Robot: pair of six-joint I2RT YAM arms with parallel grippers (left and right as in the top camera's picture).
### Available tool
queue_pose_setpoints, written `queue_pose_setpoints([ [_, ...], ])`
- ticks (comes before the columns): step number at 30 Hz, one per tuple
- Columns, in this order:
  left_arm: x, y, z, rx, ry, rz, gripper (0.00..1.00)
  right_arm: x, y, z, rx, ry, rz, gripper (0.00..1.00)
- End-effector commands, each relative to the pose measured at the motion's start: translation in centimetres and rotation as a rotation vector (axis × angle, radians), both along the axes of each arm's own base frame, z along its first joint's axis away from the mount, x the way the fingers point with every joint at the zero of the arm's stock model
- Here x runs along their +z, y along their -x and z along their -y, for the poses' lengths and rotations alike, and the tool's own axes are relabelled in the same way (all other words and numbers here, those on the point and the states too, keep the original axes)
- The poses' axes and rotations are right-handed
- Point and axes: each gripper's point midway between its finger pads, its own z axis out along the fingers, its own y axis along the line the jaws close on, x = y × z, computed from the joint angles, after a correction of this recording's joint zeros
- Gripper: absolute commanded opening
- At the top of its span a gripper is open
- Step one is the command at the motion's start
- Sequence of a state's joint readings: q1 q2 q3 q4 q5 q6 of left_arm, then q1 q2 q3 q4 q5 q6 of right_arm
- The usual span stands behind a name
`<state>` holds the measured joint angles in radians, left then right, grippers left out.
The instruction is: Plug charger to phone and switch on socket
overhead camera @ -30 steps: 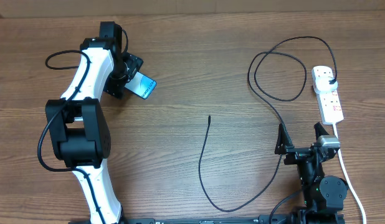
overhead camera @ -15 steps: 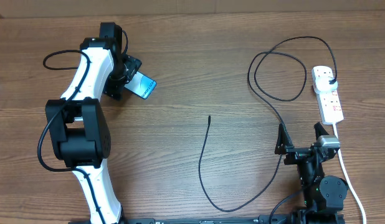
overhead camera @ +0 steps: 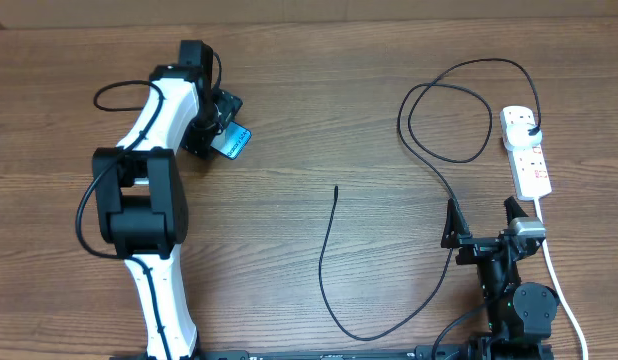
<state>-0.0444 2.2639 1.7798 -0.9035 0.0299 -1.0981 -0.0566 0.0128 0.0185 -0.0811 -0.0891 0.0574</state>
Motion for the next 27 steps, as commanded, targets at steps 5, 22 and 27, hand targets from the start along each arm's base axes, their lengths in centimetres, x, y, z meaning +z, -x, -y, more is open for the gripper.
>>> queue_pose_setpoints([
  [5,-0.4,-1.1,-0.1,0.025,0.034,0.013,1.0,-0.2,0.0,-0.1,0.005,-0.006,0.003,1.0],
  [22,-0.1,-0.2,-1.2,0.059,-0.003,-0.03,1.0,-0.2,0.0,-0.1,0.005,-0.006,0.003,1.0],
  [27,0.1,-1.3,-1.1,0.066,0.005,0.015,1.0,-0.2,0.0,-0.1,0.005,-0.006,0.003,1.0],
])
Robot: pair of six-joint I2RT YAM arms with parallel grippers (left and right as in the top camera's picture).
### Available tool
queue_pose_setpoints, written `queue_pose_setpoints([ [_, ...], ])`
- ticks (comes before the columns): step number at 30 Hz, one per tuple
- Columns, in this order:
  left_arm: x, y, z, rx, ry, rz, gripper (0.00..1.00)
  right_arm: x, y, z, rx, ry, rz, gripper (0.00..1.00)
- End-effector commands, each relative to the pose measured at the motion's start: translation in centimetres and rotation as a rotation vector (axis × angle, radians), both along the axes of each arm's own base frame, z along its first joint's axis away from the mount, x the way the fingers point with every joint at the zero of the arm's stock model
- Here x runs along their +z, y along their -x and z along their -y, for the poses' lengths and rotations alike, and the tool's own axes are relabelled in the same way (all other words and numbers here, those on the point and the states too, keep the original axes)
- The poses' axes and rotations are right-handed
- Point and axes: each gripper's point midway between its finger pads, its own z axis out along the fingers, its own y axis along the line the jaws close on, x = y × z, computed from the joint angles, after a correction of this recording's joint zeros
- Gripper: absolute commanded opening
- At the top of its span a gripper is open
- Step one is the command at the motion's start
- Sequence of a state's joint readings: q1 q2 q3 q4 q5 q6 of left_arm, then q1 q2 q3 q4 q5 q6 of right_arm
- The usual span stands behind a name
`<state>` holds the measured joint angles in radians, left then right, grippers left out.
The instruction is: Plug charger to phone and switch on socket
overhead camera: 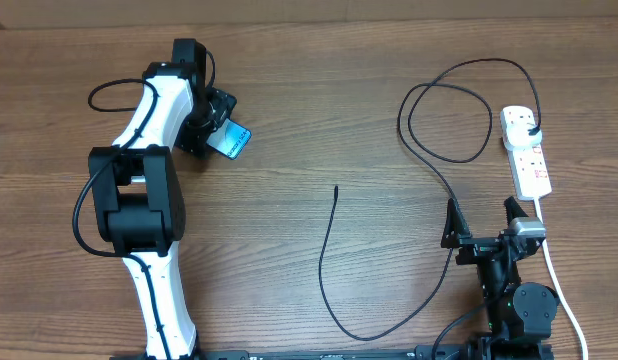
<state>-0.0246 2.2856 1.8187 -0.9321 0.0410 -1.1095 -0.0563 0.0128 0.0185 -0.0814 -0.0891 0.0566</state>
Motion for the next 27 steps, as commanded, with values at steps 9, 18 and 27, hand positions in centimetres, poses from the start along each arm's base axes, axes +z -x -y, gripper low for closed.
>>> queue_pose_setpoints([
  [9,0.0,-0.9,-0.4,0.069,-0.006,0.018,1.0,-0.2,0.0,-0.1,0.004,-0.007,0.003,1.0],
  [18,-0.2,0.0,-0.5,0.081,-0.011,-0.019,1.0,-0.2,0.0,-0.1,0.004,-0.007,0.003,1.0],
  [27,-0.2,0.4,-0.6,0.089,-0.017,-0.033,1.0,-0.2,0.0,-0.1,0.004,-0.007,0.003,1.0],
])
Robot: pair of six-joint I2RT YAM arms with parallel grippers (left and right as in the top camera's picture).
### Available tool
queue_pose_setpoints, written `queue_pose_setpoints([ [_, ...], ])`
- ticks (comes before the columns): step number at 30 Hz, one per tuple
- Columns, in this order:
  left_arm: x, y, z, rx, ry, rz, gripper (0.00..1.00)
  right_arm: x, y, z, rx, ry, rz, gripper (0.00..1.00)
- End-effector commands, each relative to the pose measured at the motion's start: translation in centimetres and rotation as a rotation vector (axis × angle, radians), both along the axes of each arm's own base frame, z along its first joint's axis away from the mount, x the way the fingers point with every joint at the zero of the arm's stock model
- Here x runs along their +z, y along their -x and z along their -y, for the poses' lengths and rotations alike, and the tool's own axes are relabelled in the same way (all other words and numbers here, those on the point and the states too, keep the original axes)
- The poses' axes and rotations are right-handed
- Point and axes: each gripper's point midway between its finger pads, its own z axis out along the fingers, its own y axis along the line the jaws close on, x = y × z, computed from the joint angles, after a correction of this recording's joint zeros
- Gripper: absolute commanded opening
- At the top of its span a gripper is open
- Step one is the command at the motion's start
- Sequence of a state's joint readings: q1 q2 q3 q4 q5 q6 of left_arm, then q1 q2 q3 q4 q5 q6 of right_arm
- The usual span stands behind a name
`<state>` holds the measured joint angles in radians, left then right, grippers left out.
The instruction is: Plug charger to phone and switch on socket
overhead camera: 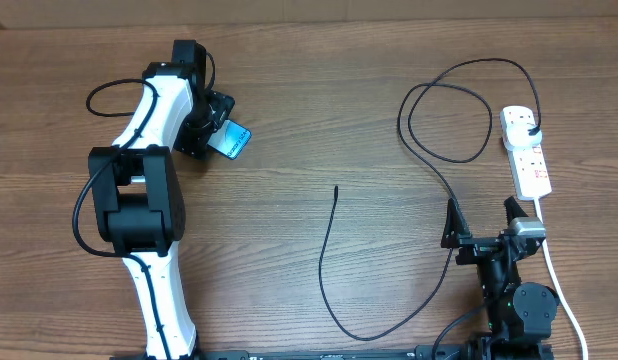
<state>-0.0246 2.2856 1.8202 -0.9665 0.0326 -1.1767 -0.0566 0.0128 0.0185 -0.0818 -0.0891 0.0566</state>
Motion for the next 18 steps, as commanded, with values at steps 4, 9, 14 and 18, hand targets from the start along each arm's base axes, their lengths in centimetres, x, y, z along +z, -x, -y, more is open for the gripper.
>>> queue_pose_setpoints([
  [4,-0.12,-0.49,-0.45,0.022,-0.019,0.005,1.0,-0.19,0.0,-0.15,0.005,-0.007,0.003,1.0],
  [9,-0.14,-0.48,-0.54,0.039,-0.022,0.004,1.0,-0.19,0.0,-0.15,0.005,-0.007,0.003,1.0],
  [14,-0.18,-0.71,-0.62,0.064,-0.023,0.012,1.0,-0.19,0.0,-0.15,0.005,-0.007,0.003,1.0],
  [18,-0.47,-1.11,-0.62,0.063,-0.024,0.006,0.99,-0.19,0.0,-0.15,0.005,-0.007,0.003,1.0],
])
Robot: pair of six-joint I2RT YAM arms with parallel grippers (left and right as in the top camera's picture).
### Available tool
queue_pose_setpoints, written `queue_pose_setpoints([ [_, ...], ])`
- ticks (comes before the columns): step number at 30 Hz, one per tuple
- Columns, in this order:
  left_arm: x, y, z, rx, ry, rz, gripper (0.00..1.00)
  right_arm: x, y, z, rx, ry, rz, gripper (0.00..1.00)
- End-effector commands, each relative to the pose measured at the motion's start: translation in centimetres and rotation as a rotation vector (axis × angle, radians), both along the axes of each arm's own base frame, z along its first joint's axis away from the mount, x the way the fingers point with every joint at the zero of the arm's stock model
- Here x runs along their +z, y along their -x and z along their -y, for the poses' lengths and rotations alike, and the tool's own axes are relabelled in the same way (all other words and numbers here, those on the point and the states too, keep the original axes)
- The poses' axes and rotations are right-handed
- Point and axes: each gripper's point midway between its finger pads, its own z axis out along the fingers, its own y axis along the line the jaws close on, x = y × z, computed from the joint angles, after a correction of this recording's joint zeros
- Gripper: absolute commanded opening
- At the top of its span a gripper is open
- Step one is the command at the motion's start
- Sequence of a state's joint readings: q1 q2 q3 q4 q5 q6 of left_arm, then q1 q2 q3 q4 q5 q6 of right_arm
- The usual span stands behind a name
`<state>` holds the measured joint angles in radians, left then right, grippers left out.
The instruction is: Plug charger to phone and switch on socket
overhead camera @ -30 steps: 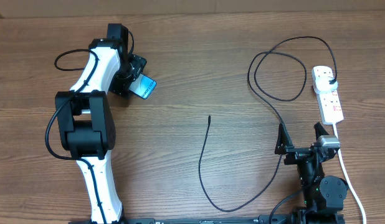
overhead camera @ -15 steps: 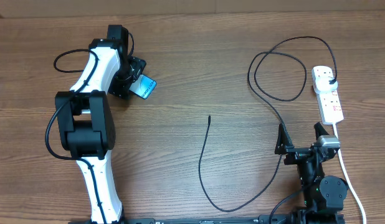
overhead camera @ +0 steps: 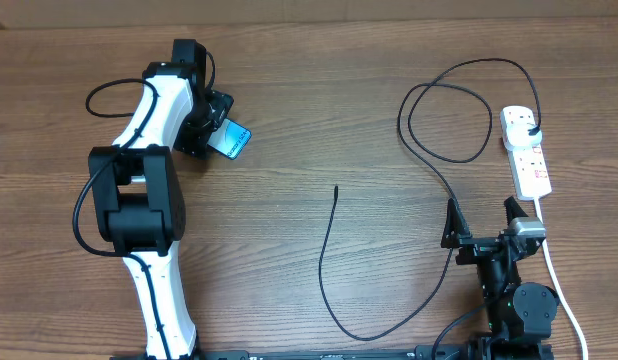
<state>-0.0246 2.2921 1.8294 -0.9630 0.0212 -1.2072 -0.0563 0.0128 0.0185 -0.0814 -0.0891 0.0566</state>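
Note:
The phone (overhead camera: 232, 139), small with a blue screen, sits at the far left of the table, tilted. My left gripper (overhead camera: 215, 128) is over its left end and looks shut on it; the fingers are partly hidden by the wrist. The black charger cable (overhead camera: 325, 262) lies loose, with its free tip (overhead camera: 335, 190) at mid-table. From there it loops back to a plug (overhead camera: 530, 125) in the white socket strip (overhead camera: 526, 152) at the right. My right gripper (overhead camera: 481, 222) rests near the front right edge, open and holding nothing, with the cable passing its left finger.
The strip's white lead (overhead camera: 559, 285) runs down the right edge past the right arm's base. A large cable loop (overhead camera: 449, 110) lies on the wood left of the strip. The left arm's body (overhead camera: 139, 210) stretches along the left side.
At the oldest moment my left gripper was at the phone, a little further right. By 1.5 s ago the arm and phone had shifted slightly left and away, and they have stayed there. The right arm, cable and strip have not moved.

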Motion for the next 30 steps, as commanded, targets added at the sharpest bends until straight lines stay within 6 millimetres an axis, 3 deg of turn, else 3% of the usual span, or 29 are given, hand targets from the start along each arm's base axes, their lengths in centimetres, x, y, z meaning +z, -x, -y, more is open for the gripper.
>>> queue_pose_setpoints([
  [1,-0.4,-0.9,-0.4,0.027,-0.018,-0.005,1.0,-0.2,0.0,-0.1,0.005,-0.006,0.003,1.0],
  [9,-2.2,-1.3,0.1,-0.007,0.006,-0.1,1.0,-0.2,0.0,-0.1,0.005,-0.007,0.003,1.0],
  [30,-2.2,0.0,-0.8,-0.041,-0.039,-0.155,1.0,-0.2,0.0,-0.1,0.004,-0.006,0.003,1.0],
])
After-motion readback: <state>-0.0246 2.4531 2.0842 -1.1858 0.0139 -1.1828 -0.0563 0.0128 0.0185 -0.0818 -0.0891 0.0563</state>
